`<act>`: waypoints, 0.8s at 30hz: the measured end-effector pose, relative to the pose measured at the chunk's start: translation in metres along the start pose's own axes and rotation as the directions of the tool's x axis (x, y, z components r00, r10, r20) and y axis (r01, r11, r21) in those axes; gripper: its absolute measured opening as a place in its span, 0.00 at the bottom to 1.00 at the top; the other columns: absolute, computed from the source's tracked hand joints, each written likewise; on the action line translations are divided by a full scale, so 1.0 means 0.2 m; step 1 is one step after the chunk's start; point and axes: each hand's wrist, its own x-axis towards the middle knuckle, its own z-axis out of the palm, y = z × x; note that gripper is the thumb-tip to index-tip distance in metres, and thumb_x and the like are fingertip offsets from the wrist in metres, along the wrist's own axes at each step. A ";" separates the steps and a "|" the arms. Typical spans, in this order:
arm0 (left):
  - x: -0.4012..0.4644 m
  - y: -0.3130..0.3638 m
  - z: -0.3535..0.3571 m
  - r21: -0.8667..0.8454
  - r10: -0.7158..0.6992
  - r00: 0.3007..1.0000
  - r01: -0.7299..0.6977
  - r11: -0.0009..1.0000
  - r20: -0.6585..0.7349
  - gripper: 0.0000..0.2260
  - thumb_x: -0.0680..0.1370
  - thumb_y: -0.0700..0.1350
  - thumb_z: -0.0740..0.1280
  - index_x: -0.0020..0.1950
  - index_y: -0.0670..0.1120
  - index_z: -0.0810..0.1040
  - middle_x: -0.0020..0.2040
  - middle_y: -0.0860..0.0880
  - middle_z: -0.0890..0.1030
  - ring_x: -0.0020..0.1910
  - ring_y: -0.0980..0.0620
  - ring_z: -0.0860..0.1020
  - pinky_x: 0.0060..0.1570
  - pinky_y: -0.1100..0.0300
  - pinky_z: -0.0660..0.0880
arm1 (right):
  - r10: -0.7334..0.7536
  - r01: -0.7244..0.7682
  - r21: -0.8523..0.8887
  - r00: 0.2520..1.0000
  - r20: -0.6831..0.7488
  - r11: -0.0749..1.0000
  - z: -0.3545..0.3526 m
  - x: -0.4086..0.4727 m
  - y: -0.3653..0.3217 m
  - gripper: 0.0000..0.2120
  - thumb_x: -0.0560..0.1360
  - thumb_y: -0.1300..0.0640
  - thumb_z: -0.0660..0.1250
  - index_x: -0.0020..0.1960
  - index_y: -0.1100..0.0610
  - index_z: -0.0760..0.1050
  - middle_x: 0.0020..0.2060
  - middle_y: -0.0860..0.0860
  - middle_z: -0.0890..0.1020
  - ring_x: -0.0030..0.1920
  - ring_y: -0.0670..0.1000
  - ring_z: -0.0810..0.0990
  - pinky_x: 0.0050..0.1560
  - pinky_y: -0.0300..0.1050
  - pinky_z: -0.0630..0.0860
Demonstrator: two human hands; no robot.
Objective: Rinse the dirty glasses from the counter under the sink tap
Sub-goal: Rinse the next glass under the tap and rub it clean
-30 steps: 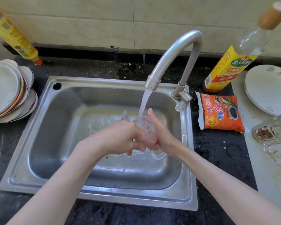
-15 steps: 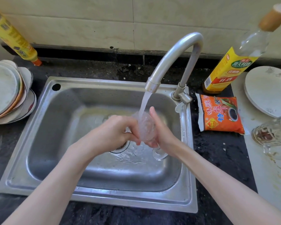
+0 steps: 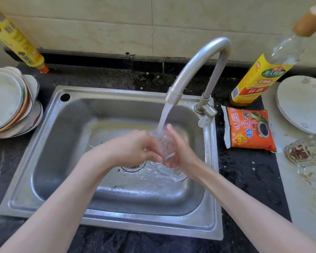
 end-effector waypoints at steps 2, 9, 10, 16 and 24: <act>0.00 0.00 0.00 -0.024 -0.021 0.986 0.017 1.000 -0.168 0.03 0.69 0.48 0.74 0.36 0.52 0.82 0.35 0.56 0.82 0.36 0.62 0.75 0.40 0.67 0.70 | -0.072 0.072 0.015 0.997 0.011 0.997 0.01 0.01 0.02 0.26 0.78 0.36 0.49 0.36 0.53 0.74 0.26 0.48 0.74 0.27 0.46 0.69 0.29 0.38 0.64; -0.03 -0.03 0.03 -0.161 0.058 0.943 -0.116 0.980 -0.328 0.11 0.71 0.42 0.73 0.34 0.53 0.74 0.30 0.59 0.76 0.33 0.65 0.72 0.35 0.72 0.66 | -0.044 0.043 0.070 0.999 0.023 0.997 0.03 0.00 -0.03 0.33 0.78 0.35 0.40 0.41 0.56 0.75 0.22 0.50 0.73 0.17 0.43 0.59 0.20 0.33 0.50; -0.04 -0.04 0.04 -0.168 0.092 0.934 -0.158 0.973 -0.346 0.11 0.71 0.41 0.72 0.34 0.53 0.74 0.32 0.59 0.77 0.35 0.65 0.73 0.36 0.72 0.66 | -0.029 0.026 0.084 0.999 0.029 0.996 0.02 0.00 -0.03 0.34 0.77 0.35 0.38 0.39 0.56 0.75 0.21 0.51 0.72 0.16 0.43 0.59 0.21 0.34 0.48; -0.01 -0.08 0.07 -0.204 0.057 0.843 -0.194 0.960 -0.534 0.11 0.70 0.43 0.73 0.34 0.53 0.73 0.34 0.58 0.78 0.39 0.61 0.74 0.43 0.72 0.68 | -0.095 0.098 -0.078 0.995 0.039 0.992 0.01 0.01 -0.05 0.34 0.74 0.32 0.41 0.50 0.54 0.77 0.32 0.55 0.75 0.23 0.46 0.66 0.25 0.38 0.58; 0.01 -0.12 0.12 -0.604 -0.212 0.805 -0.213 0.768 -0.554 0.09 0.72 0.50 0.71 0.45 0.48 0.73 0.46 0.54 0.77 0.42 0.59 0.77 0.43 0.71 0.71 | 0.082 -0.076 -0.157 0.996 0.033 0.985 0.01 -0.01 -0.06 0.37 0.74 0.31 0.42 0.60 0.57 0.74 0.29 0.52 0.75 0.21 0.46 0.66 0.28 0.40 0.61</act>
